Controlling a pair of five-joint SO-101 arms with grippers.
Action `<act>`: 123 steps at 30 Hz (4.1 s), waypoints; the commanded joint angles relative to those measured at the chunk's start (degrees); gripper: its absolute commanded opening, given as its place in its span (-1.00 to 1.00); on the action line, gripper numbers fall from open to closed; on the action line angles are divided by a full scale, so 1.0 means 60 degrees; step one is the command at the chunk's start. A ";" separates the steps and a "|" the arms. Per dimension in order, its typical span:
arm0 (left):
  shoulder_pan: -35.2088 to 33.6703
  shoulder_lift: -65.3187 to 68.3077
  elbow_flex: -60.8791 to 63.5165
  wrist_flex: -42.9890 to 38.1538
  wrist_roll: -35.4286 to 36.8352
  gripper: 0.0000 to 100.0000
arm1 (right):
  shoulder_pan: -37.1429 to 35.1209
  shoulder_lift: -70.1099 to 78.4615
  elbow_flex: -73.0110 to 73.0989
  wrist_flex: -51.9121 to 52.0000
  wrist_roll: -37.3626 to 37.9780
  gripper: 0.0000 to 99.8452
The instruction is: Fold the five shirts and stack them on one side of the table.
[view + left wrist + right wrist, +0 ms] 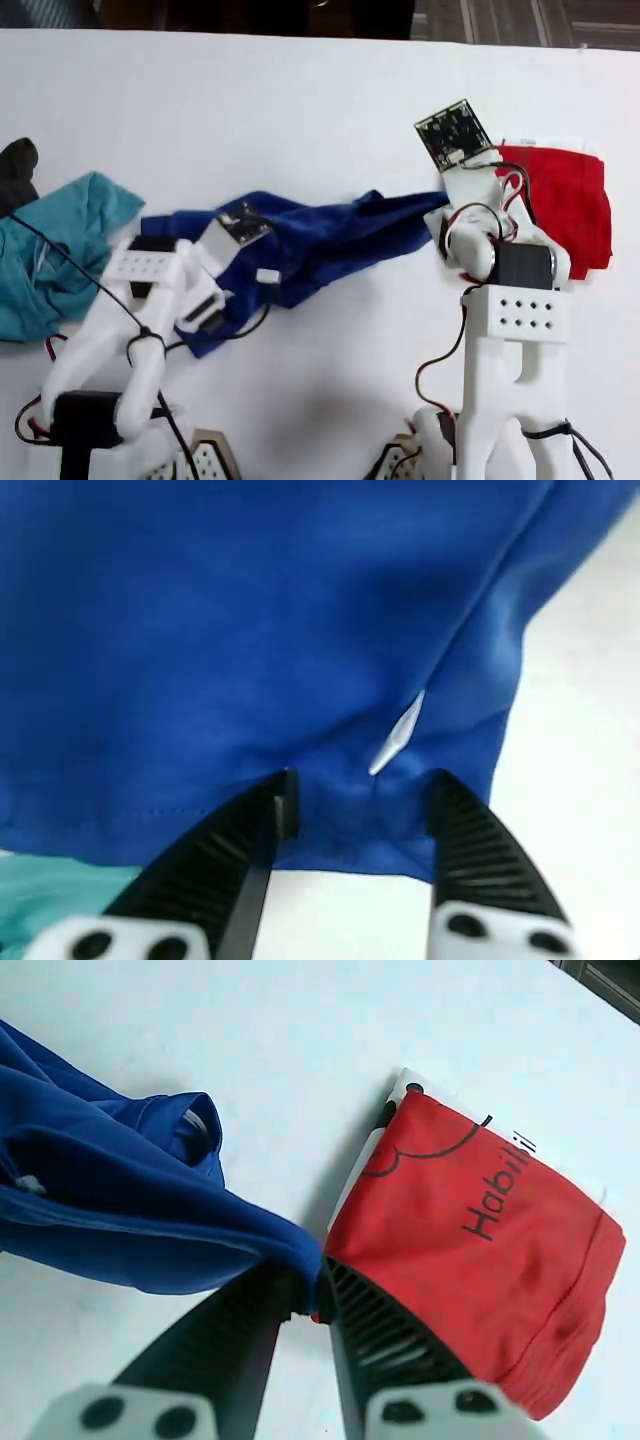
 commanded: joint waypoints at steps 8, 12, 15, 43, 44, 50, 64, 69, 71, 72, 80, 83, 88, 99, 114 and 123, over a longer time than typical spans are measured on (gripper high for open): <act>-0.0103 -0.0029 -0.0037 -0.0029 -0.0498 -0.91 | -0.0081 -0.0359 -0.0440 0.0066 0.0073 -0.96; -0.0088 -0.0088 -0.0198 0.0147 -0.0557 -0.95 | -0.0081 -0.0315 -0.0440 0.0066 0.0073 -0.96; 0.0000 -0.0132 -0.0579 0.0601 -0.0513 -0.94 | -0.0095 -0.0286 -0.0425 0.0066 0.0015 -0.96; 0.0015 -0.0425 -1.2227 0.7297 0.0571 -0.94 | 0.0168 0.2967 -0.8234 -0.0007 -0.1670 -0.96; 0.0044 -0.0557 -1.2564 0.7297 0.0674 -0.94 | 0.0139 0.3070 -0.8718 0.0168 -0.1670 -0.96; 0.0044 -0.1260 -1.4073 0.7282 0.0894 -0.94 | -0.0095 0.3201 -1.0799 0.1253 -0.1685 -0.96; -0.0029 -0.2374 -1.6286 0.6930 0.0908 -0.94 | -0.0081 0.3201 -1.4960 0.2205 -0.1656 -0.96; -0.0029 -0.2388 -1.6901 0.7048 0.0923 -0.94 | -0.0095 0.3201 -1.5853 0.2718 -0.1641 -0.96; -0.0029 -0.2388 -1.7106 0.7267 0.1070 -0.94 | -0.0095 0.3201 -1.6308 0.3040 -0.1626 -0.96; -0.0029 -0.2388 -1.7121 0.7385 0.1143 -0.94 | -0.0095 0.3201 -1.6542 0.3275 -0.1626 -0.96; -0.0029 -0.3590 -1.5421 0.7414 0.1319 -0.94 | -0.0095 0.3201 -1.7861 0.4637 -0.1670 -0.96; -0.0044 -0.4425 -1.4205 0.7399 0.1304 -0.94 | -0.0095 0.3158 -1.8374 0.5106 -0.1685 -0.96; -0.0059 -0.5802 -1.2256 0.7297 0.1231 -0.94 | -0.0711 0.2469 -1.8505 0.5648 -0.1656 -0.96; -0.1158 -0.7194 -1.1685 0.7238 0.1231 -0.94 | -0.0857 0.1106 -1.8505 0.6205 -0.1685 -0.96; -0.1143 -0.6154 -1.0352 0.6300 0.1216 -0.94 | -0.0886 0.1121 -1.5238 0.4886 -0.2183 -0.96; -0.1114 -0.3267 -0.9238 0.4000 0.1231 -0.94 | -0.1033 0.2278 -1.0930 0.2044 -0.2110 -0.96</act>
